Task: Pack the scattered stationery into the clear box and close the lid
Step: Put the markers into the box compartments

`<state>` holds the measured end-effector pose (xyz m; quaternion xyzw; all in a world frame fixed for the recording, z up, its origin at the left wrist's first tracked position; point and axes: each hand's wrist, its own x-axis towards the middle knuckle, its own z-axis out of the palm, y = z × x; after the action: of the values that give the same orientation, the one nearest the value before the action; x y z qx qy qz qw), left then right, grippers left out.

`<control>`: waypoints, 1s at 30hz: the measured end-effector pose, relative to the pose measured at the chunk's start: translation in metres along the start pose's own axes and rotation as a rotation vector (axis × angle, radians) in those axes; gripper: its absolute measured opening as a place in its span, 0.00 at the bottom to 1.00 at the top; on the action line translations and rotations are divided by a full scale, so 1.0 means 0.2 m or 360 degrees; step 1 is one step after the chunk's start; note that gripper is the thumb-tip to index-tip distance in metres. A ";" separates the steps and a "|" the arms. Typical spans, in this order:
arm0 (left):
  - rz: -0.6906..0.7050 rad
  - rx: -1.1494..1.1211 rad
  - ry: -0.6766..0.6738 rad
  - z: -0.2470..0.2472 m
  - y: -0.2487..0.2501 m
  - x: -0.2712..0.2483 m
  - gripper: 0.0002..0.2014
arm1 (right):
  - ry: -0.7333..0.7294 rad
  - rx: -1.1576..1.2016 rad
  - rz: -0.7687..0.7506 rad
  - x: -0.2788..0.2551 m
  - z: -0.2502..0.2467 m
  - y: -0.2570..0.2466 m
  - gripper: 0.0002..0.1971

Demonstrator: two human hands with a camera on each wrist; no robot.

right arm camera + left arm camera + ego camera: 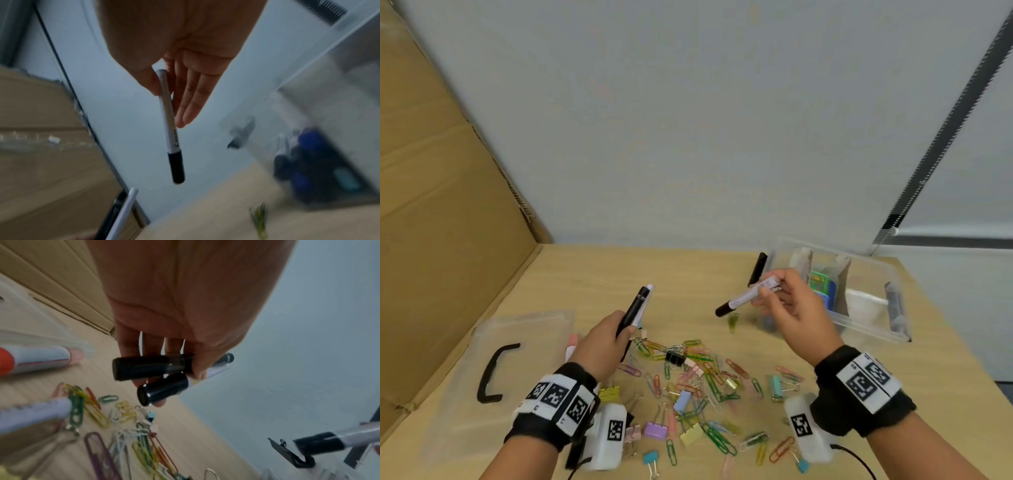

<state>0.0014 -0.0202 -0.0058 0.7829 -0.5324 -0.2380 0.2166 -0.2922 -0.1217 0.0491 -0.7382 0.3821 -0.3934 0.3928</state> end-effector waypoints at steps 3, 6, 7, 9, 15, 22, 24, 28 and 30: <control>0.0005 -0.0070 0.0049 0.05 0.06 -0.01 0.06 | 0.0143 0.0066 -0.0066 -0.01 -0.17 0.00 0.04; 0.0024 -0.0100 0.0058 0.09 0.14 -0.03 0.06 | 0.0356 0.0023 -0.0113 0.04 -0.31 0.01 0.05; 0.0028 -0.0103 0.0059 0.10 0.17 -0.03 0.06 | 0.0401 -0.0038 -0.0118 0.07 -0.34 0.02 0.05; 0.0031 -0.0112 0.0068 0.13 0.21 -0.04 0.06 | 0.0414 -0.0244 -0.0086 0.15 -0.38 0.05 0.05; 0.0019 -0.0157 0.0043 0.19 0.31 -0.09 0.06 | 0.0093 -0.0734 0.0372 0.44 -0.34 0.20 0.07; 0.0010 -0.0177 0.0059 0.19 0.36 -0.13 0.07 | -0.0517 -0.0987 0.0873 0.60 -0.28 0.16 0.17; 0.0007 -0.0160 0.0045 0.19 0.36 -0.13 0.08 | -0.0656 -0.1233 0.0885 0.59 -0.27 0.12 0.18; 0.0003 -0.0150 0.0004 0.20 0.35 -0.14 0.08 | -0.0384 -0.1090 0.0760 0.57 -0.29 0.15 0.17; 0.0039 -0.0183 -0.0029 0.21 0.38 -0.15 0.08 | -0.0186 -0.0964 0.0669 0.50 -0.33 0.15 0.20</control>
<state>-0.0880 -0.0207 0.0102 0.7603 -0.5294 -0.2726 0.2595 -0.3187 -0.2387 0.0757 -0.7477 0.6013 -0.1304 0.2498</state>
